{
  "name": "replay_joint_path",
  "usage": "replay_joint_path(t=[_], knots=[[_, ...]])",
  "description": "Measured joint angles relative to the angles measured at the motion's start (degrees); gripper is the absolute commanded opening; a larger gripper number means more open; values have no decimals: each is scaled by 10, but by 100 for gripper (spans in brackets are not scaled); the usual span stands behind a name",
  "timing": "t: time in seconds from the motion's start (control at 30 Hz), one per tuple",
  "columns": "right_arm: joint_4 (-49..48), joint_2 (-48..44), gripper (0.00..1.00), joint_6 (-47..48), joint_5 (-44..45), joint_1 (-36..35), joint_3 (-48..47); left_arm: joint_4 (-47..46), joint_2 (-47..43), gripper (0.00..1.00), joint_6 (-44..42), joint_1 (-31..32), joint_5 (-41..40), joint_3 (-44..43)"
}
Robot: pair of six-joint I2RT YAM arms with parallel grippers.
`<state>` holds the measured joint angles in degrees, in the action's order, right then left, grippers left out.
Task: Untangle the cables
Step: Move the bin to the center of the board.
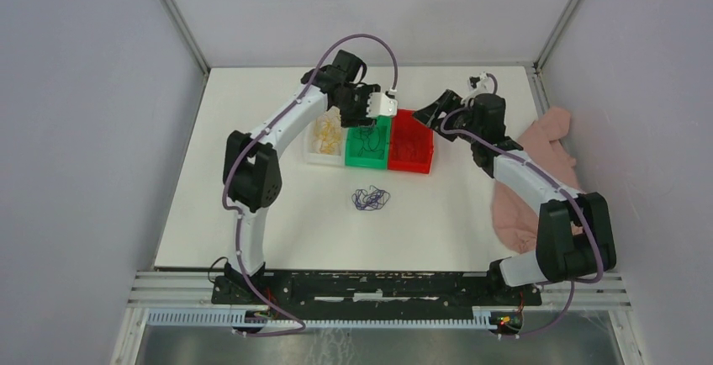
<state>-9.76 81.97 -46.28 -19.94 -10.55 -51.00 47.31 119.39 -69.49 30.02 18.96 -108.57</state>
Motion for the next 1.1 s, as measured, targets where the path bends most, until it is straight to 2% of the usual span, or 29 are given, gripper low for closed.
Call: replay_joint_path(t=[0.13, 0.3, 0.33, 0.4, 0.47, 0.6, 0.77, 0.87, 1.1], knots=[[-60, 10, 72, -24, -18, -44, 23, 6, 22, 67, 0, 0, 11, -55], [-102, 43, 66, -34, -21, -101, 24, 10, 32, 71, 9, -1, 17, -60], [-104, 48, 62, -34, -20, -107, 24, 11, 32, 71, 12, -3, 17, -60], [-103, 54, 53, -32, -19, -115, 24, 19, 32, 80, 25, -8, 23, -68], [-101, 60, 42, -28, -14, -125, 21, 22, 31, 83, 48, -19, 36, -76], [-87, 97, 18, -18, -9, -157, -17, 25, 9, 85, 107, -68, 63, -79], [-29, 203, 2, 7, -9, -195, -143, 19, -73, 85, 184, -150, 99, -47], [28, 255, 0, 33, -2, -209, -204, 15, -134, 85, 223, -178, 106, -16], [165, 334, 0, 81, 48, -213, -291, -12, -205, 87, 285, -172, 119, 37]])
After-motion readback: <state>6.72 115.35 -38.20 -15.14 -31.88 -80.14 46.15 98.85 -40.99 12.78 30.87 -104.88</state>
